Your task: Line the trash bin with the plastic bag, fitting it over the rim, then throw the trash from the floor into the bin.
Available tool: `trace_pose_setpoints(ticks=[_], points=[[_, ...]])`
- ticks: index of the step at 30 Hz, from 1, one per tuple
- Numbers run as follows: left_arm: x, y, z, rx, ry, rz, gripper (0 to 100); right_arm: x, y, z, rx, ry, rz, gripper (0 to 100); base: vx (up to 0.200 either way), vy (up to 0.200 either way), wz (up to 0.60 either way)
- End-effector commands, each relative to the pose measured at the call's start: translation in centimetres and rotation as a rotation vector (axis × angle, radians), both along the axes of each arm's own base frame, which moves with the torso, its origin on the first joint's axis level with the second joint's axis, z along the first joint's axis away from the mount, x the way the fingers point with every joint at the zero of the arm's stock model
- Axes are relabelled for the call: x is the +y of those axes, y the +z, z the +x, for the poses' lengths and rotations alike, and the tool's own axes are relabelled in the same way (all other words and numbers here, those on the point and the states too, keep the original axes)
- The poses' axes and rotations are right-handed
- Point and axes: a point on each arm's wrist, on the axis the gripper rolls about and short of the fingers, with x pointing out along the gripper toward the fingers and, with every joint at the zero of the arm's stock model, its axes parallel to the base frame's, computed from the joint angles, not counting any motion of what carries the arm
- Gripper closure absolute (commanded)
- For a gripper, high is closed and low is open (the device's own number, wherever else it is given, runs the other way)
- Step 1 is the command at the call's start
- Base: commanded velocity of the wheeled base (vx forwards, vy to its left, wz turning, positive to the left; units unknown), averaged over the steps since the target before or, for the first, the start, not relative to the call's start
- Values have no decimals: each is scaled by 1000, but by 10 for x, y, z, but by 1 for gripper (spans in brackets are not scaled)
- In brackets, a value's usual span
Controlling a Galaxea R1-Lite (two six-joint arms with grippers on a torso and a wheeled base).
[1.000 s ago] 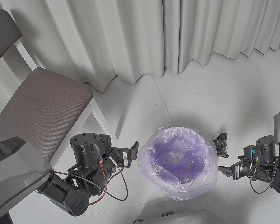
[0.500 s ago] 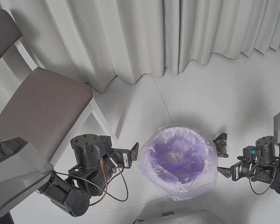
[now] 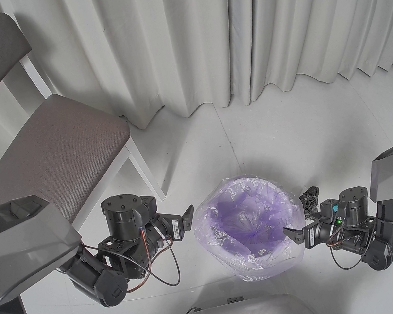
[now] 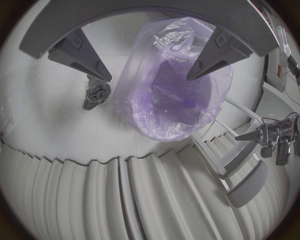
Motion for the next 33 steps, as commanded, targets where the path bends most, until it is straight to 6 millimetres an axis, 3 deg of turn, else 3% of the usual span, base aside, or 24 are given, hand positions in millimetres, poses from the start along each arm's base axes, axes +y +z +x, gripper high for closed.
trace_pose_setpoints(ticks=[1, 8, 11, 17, 33], points=[[-3, -11, -8, 15, -8, 16, 0, 6, -14, 9, 30, 7, -18, 0, 0, 0, 0], [-9, -9, -13, -15, -22, 12, 0, -2, -15, 7, 46, -13, -29, 0, 0, 0, 0], [-12, -9, -14, -15, -30, 12, 0, -12, -17, -6, 90, -30, -52, 0, 0, 0, 0], [-10, -12, -15, -5, -26, 13, 0, -25, -19, -15, 91, -41, -90, 0, 0, 0, 0], [-9, -13, -13, -5, -23, 11, 0, -38, -40, -19, 150, -78, -101, 0, 0, 0, 0]])
